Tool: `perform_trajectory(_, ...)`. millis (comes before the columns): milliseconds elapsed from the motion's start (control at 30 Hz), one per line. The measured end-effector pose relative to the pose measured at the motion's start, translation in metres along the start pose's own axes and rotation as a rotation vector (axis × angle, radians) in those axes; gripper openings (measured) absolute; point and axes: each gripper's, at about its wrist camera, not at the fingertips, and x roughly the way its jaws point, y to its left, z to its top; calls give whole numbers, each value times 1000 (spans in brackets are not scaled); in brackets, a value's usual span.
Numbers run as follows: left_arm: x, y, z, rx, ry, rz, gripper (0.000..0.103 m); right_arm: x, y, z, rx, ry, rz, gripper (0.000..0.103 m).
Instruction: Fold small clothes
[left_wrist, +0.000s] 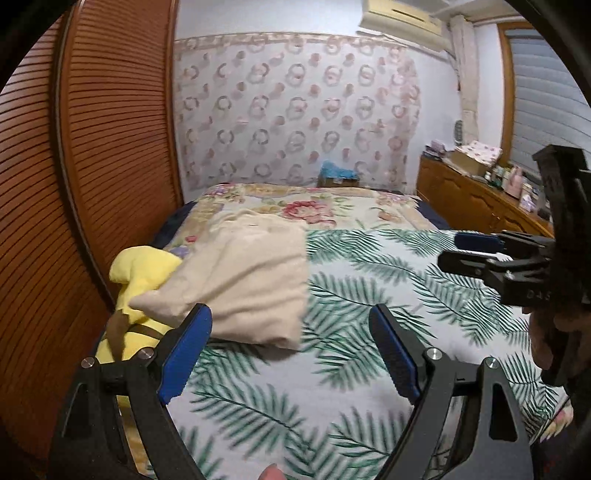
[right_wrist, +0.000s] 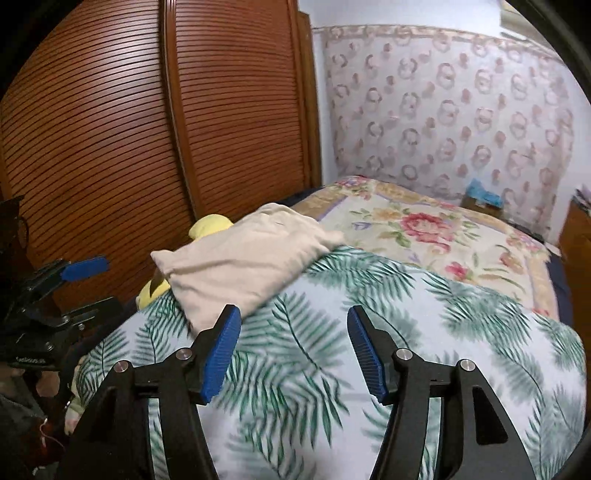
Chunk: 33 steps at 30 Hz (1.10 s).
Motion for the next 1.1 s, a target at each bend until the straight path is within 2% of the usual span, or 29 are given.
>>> perform_trajectory(67, -4, -14, -2, 18, -6, -15, 87, -23, 3, -13, 17, -5, -40, 76)
perform_trajectory(133, -8, -27, -2, 30, -11, -38, 87, -45, 4, -24, 29, -15, -73, 78)
perform_trajectory(333, -25, -58, 1, 60, -44, -76, 87, -121, 7, -52, 98, -76, -188, 78)
perform_trajectory(467, -39, -71, 6, 56, -66, -99, 87, -169, 11, -58, 127, -129, -254, 78)
perform_trajectory(600, -49, -80, 10, 53, -89, -90, 87, -209, 19, -66, 156, -178, -316, 78)
perform_trajectory(867, -56, -84, 13, 45, -106, -80, 87, -238, 27, -81, 188, -205, -360, 78)
perform_trajectory(967, -55, -84, 12, 43, -104, -81, 87, -239, 30, -83, 189, -210, -372, 78)
perform_trajectory(1100, -56, -85, 13, 44, -106, -80, 87, -220, 28, -76, 193, -209, -380, 78)
